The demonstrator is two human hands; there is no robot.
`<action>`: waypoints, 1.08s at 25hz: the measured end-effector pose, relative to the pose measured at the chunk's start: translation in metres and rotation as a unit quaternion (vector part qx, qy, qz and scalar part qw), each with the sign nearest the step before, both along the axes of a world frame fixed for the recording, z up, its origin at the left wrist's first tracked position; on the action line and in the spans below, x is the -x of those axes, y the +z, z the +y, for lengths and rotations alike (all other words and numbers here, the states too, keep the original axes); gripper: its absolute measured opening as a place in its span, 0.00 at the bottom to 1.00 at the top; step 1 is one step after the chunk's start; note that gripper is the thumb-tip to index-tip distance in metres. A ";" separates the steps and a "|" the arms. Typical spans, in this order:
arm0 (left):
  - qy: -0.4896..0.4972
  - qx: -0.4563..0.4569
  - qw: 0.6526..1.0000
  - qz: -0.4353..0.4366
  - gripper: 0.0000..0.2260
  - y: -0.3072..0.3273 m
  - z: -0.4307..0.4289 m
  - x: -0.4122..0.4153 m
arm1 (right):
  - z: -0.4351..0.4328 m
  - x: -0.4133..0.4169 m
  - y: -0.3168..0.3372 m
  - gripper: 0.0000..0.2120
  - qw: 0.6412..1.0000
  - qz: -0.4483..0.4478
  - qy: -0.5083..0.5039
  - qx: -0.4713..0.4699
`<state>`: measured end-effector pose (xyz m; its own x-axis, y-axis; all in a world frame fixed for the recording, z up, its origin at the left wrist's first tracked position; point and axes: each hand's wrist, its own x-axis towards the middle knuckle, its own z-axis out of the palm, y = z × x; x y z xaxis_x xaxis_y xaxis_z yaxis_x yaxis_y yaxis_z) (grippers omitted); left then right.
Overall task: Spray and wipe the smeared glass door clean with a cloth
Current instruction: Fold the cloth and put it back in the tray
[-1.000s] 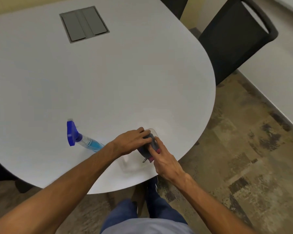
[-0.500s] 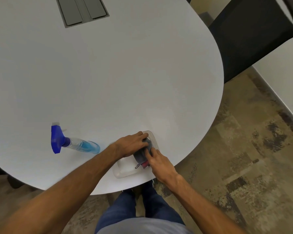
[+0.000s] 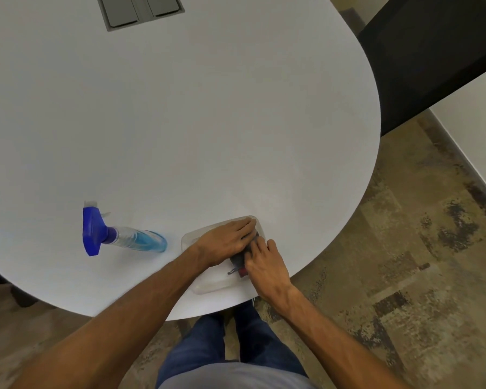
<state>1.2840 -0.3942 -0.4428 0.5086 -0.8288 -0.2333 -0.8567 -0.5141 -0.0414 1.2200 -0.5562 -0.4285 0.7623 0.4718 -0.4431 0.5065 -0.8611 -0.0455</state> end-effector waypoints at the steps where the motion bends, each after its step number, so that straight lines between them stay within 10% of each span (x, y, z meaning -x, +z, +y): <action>1: -0.001 0.013 1.000 0.005 0.22 -0.001 0.003 0.003 | 0.001 0.002 0.002 0.16 1.000 0.000 -0.001 -0.012; 15: 0.192 -0.030 0.958 0.212 0.34 -0.028 0.014 0.016 | 0.008 0.013 -0.011 0.35 0.985 0.155 -0.073 -0.021; 27: 0.468 0.201 0.848 0.146 0.22 0.045 0.049 0.081 | 0.021 -0.013 0.011 0.18 0.949 -0.003 -0.101 -0.298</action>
